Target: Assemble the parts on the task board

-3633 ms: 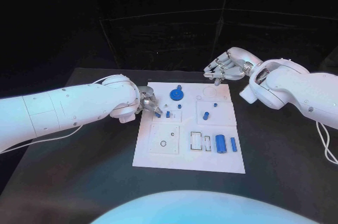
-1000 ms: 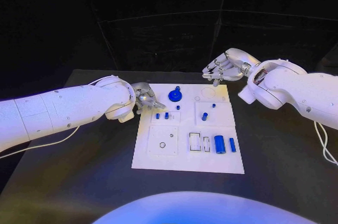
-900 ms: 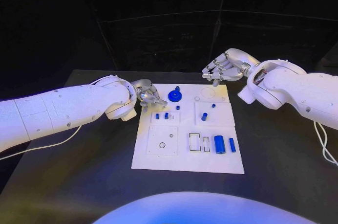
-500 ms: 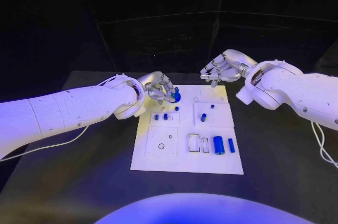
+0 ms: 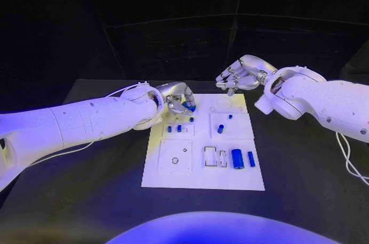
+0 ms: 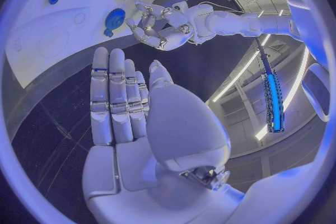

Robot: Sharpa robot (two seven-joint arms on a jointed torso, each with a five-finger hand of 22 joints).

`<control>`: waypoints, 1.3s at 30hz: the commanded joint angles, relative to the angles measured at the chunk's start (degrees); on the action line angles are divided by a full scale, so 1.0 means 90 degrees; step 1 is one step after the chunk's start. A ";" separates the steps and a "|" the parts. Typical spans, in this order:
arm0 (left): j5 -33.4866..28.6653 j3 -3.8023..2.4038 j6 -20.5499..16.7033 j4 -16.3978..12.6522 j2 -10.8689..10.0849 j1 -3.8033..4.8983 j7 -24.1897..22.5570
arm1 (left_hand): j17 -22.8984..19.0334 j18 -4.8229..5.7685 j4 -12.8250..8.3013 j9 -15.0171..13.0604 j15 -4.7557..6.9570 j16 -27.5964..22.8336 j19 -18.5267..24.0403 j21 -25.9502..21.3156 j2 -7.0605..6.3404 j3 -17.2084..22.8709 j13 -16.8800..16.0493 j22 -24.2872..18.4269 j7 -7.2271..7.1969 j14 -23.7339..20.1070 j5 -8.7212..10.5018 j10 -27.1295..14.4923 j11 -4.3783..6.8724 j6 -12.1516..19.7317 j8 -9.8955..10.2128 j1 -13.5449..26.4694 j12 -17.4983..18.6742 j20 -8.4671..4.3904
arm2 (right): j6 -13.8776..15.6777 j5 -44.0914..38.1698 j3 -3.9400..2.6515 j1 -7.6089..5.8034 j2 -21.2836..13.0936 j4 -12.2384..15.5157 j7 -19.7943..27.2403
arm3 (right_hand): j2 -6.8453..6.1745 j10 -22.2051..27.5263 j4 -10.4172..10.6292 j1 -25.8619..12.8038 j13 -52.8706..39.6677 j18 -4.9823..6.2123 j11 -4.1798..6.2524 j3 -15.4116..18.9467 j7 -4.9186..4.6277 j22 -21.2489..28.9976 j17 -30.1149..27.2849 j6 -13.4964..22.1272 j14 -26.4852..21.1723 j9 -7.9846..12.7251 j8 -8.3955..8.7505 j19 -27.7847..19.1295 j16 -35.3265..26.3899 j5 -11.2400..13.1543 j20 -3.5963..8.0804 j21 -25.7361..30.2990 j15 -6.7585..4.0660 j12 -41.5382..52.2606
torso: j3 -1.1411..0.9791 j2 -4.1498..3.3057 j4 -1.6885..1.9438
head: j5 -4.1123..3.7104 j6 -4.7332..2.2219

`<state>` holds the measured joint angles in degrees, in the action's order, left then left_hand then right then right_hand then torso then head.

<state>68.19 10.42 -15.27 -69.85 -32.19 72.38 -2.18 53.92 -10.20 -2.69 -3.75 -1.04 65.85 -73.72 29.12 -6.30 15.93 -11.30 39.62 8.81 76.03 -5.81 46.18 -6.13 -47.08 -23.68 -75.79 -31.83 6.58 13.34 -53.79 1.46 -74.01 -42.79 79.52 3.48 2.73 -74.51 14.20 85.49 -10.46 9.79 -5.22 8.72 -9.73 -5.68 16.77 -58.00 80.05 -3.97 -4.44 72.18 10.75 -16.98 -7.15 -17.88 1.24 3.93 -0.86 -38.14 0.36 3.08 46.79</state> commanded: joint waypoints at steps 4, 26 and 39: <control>0.0687 0.0002 0.0389 0.0111 0.0109 -0.0004 -0.0074 | 0.0953 0.0145 0.0019 -0.0003 0.0049 0.0963 -0.0497 0.1294 0.0018 -0.0163 0.0215 0.1041 -0.0040 0.0520 0.0041 0.0152 0.0085 -0.0210 0.0196 -0.0007 0.0083 -0.0043 | -0.0009 0.0013 -0.0003 -0.0011 0.0019 0.0000 0.0067 | -0.0042 0.0054 0.0042 0.0014 0.0010 0.0077 -0.0001 -0.0008 0.0000 0.0006 -0.0008 -0.0002 -0.0026 -0.0002 0.0023 0.0021 -0.0023 -0.0022 -0.0031 0.0032 0.0028 -0.0016 | -0.0002 0.0003 0.0009 | -0.0031 -0.0001; 0.1009 0.0095 0.0815 0.0385 0.0397 -0.0062 0.0161 | 0.1564 0.0364 0.0045 -0.0009 0.0104 0.1582 -0.0872 0.2837 0.0177 -0.0209 0.0558 0.2366 -0.0101 0.0865 0.0063 0.0631 0.0143 -0.0612 0.0531 -0.0097 0.0299 -0.0100 | -0.0020 0.0012 -0.0003 -0.0010 0.0063 -0.0023 0.0068 | -0.0042 0.0054 0.0042 0.0014 0.0010 0.0077 -0.0001 -0.0008 0.0000 0.0006 -0.0008 -0.0002 -0.0026 -0.0002 0.0023 0.0021 -0.0023 -0.0022 -0.0031 0.0032 0.0028 -0.0016 | -0.0004 0.0008 0.0016 | -0.0064 0.0021; 0.1012 0.0096 0.0926 0.0493 0.0559 -0.0069 0.0326 | 0.1585 0.0409 -0.0027 -0.0016 0.0124 0.1659 -0.0889 0.3174 0.0392 0.0232 0.0725 0.2691 -0.0121 0.0884 0.0054 0.0922 0.0172 -0.0847 0.0663 -0.0270 0.0487 -0.0108 | -0.0027 0.0012 -0.0003 -0.0009 0.0076 -0.0025 0.0069 | -0.0049 0.0058 0.0037 0.0029 0.0011 0.0078 -0.0002 -0.0013 -0.0002 0.0009 -0.0008 0.0004 -0.0027 -0.0001 0.0024 0.0023 -0.0026 -0.0023 -0.0031 0.0039 0.0027 -0.0015 | -0.0010 0.0007 0.0015 | -0.0053 0.0030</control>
<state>76.80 11.31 -7.97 -65.48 -27.25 71.72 -0.12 68.12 -7.10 -2.89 -3.84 0.09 80.58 -81.22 57.50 -3.24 17.80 -4.82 63.67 7.70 83.66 -5.54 54.19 -4.50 -54.44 -17.98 -78.32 -27.60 5.53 13.33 -53.80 1.46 -73.99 -42.15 79.23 3.56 2.73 -74.51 14.20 85.49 -10.43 9.79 -5.22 8.72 -9.73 -5.67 16.78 -58.00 80.05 -3.97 -4.44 72.18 10.75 -16.98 -7.15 -17.90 1.24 3.93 -0.93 -38.08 0.52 2.58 47.02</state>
